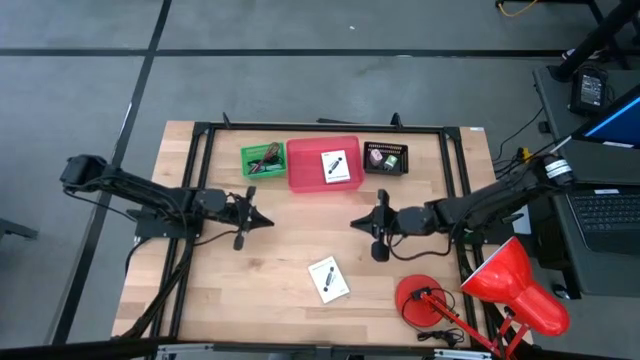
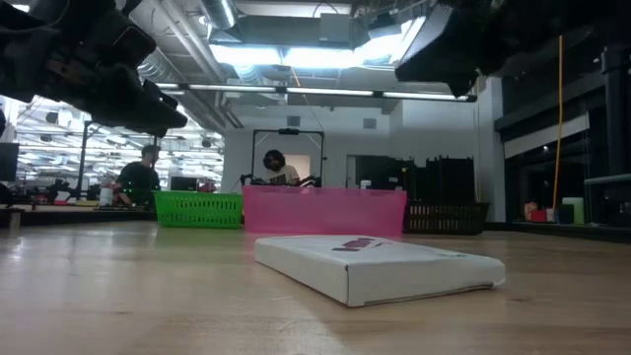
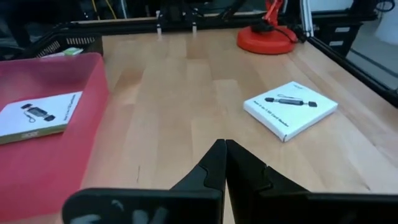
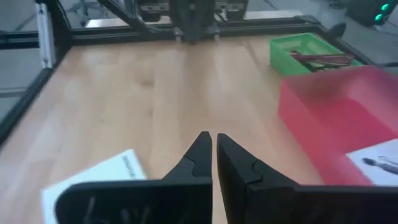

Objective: Pick and place items into bin
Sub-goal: Put the white card reader box into the red bin

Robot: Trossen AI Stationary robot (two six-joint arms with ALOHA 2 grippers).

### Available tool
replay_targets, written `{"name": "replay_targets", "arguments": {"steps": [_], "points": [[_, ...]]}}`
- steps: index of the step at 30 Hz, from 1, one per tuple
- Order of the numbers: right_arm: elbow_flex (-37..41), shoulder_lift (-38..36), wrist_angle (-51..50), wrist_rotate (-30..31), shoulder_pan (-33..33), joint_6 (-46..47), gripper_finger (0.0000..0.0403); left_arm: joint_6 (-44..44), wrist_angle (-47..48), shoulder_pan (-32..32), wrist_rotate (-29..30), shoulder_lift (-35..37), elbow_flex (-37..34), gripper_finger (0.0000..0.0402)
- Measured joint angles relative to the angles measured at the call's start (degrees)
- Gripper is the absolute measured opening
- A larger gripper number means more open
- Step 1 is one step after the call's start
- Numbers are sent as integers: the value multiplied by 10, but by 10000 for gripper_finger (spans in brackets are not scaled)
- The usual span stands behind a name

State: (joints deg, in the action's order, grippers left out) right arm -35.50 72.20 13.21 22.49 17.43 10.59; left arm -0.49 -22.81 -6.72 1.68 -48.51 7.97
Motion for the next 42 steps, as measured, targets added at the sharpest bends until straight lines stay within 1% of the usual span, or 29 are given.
{"name": "replay_targets", "arguments": {"steps": [3,7,9,13,20,24,29,34,37,42], "points": [[-17,21,-7,11,24,23,7,-1,-13,0,-11,-17,3,3],[-55,75,-28,12,50,59,7,-2,-37,0,-47,-43,14,3],[-77,105,-48,11,59,76,7,-6,-36,-4,-51,-58,21,3],[-142,159,-134,10,78,124,7,-8,-36,-20,-51,-94,36,3],[-269,237,-320,9,124,244,7,-8,-35,-56,-9,-140,62,3],[-325,277,-386,7,153,315,7,-8,-36,-75,-8,-155,77,3],[-386,324,-411,-7,180,374,2,-7,-47,-94,-7,-168,87,3],[-443,376,-453,-16,189,420,1,-7,-62,-105,4,-178,89,3],[-465,405,-494,-18,189,441,0,-7,-62,-105,5,-184,89,3],[-477,430,-511,-43,189,478,0,-10,-59,-106,12,-195,88,3]]}}
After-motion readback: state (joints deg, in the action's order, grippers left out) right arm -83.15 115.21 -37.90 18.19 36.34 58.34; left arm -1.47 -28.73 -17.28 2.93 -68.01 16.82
